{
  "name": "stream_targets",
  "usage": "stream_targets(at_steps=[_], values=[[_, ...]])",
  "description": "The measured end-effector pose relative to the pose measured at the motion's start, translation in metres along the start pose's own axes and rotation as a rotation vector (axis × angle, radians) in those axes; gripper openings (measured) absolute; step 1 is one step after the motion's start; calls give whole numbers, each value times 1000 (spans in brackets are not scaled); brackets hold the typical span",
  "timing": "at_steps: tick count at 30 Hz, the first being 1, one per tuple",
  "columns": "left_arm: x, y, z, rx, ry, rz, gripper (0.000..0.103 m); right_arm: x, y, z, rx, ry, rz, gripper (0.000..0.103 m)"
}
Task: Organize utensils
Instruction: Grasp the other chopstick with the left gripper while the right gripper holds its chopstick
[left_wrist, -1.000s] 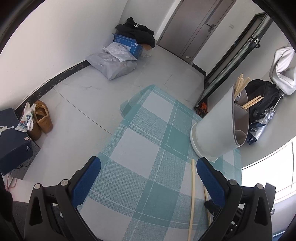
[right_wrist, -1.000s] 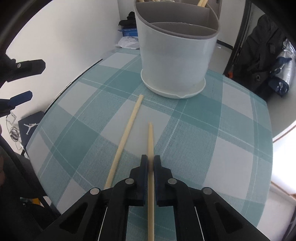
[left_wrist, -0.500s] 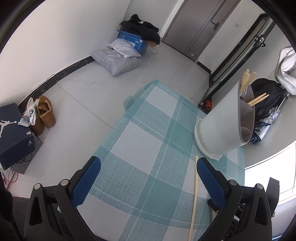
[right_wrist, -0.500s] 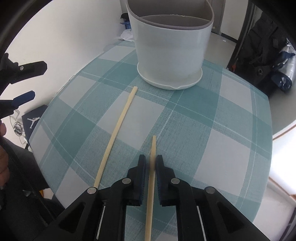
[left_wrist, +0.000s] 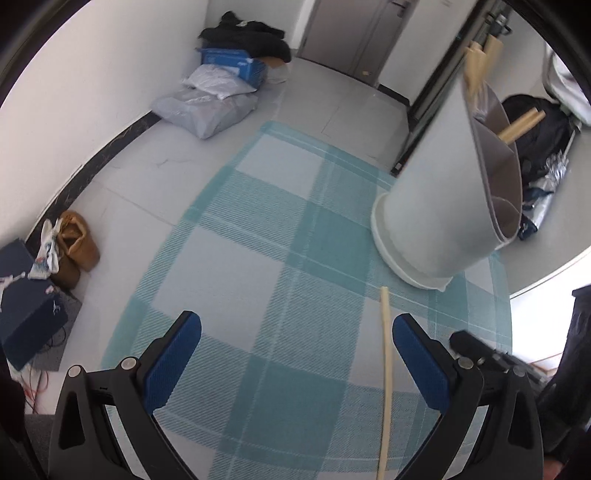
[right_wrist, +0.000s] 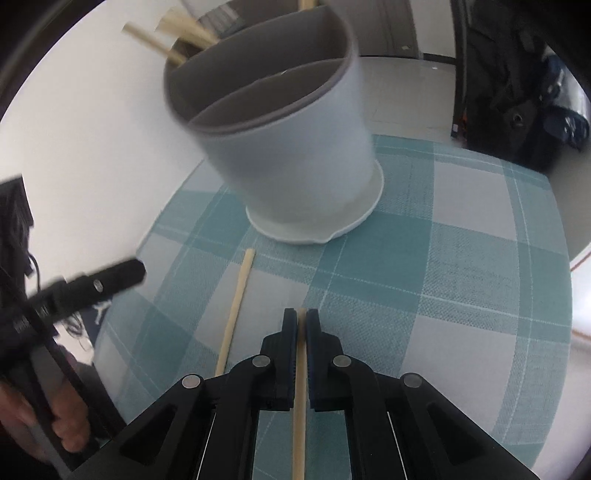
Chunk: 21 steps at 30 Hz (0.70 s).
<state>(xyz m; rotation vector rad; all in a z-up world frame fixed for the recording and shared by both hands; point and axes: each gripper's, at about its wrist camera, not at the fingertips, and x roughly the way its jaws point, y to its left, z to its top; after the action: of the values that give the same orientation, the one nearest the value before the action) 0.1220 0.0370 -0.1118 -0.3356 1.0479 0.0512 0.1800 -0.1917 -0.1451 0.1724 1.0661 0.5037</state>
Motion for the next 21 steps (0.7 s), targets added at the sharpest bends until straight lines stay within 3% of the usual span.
stream_targets(at_steps=[4,8,14,16,18,21], values=[[10,-21,1,87,19,22,102,-19,-40,10,138,-57,67,4],[30,-33,0,114,119,32,102,-33,-72,16,235,-106,90,4],[40,-39,3,118,117,86,100,-41,-98,16,328,-130,147,4],[43,-44,3,139,120,102,100,-53,-96,1,335,-137,166,4],[45,-49,1,165,109,127,96,-54,-94,1,331,-144,183,4],[46,-57,0,209,91,169,76,-61,-94,5,325,-152,205,4]])
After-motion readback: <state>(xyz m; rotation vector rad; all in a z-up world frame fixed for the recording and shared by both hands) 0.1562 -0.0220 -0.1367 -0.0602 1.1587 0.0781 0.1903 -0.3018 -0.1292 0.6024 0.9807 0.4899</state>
